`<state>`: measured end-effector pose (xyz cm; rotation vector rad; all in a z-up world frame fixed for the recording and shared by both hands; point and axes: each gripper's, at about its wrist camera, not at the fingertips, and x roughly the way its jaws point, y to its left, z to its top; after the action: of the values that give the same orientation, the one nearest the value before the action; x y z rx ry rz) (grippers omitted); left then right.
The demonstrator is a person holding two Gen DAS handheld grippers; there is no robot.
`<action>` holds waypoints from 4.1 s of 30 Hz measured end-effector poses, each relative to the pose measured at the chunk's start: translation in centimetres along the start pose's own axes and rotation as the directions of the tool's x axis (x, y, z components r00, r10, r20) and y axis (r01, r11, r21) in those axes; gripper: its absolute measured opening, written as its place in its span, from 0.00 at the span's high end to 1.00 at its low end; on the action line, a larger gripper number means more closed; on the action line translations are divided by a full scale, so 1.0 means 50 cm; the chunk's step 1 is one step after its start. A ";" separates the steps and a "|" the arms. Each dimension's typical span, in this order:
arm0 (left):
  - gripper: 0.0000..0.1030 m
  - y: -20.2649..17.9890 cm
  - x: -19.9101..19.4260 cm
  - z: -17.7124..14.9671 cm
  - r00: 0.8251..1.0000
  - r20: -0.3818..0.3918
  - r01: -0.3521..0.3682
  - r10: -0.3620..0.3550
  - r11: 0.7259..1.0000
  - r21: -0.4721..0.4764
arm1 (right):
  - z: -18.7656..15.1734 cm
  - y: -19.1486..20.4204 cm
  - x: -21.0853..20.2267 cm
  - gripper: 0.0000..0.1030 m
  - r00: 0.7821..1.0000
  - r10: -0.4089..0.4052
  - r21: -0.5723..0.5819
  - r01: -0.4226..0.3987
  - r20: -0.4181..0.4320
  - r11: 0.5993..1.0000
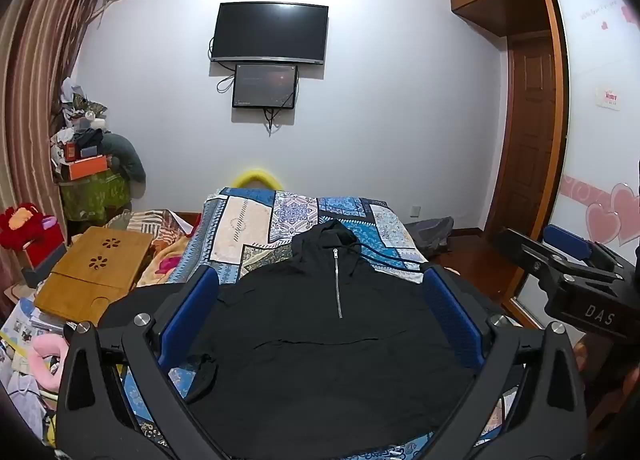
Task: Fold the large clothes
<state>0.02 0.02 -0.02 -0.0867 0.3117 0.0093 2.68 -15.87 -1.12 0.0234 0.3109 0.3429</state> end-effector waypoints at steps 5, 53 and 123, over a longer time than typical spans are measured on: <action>0.01 0.046 0.001 0.004 0.999 -0.023 0.042 -0.045 0.995 -0.092 | 0.001 0.001 0.000 0.06 1.000 -0.003 0.000 0.003 -0.005 1.000; 0.01 0.023 0.025 -0.025 0.999 -0.037 -0.011 0.009 0.999 -0.053 | -0.011 0.005 0.003 0.05 1.000 0.004 0.006 -0.003 -0.018 1.000; 0.15 0.644 0.280 -0.321 0.809 -0.560 -0.524 0.178 0.651 -0.549 | -0.106 0.023 0.384 0.05 0.896 0.022 -0.101 -0.075 -0.444 0.992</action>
<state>7.72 30.67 -22.22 -0.7894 0.8020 0.5301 17.88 -8.54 -11.78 -0.1646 0.7443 0.4146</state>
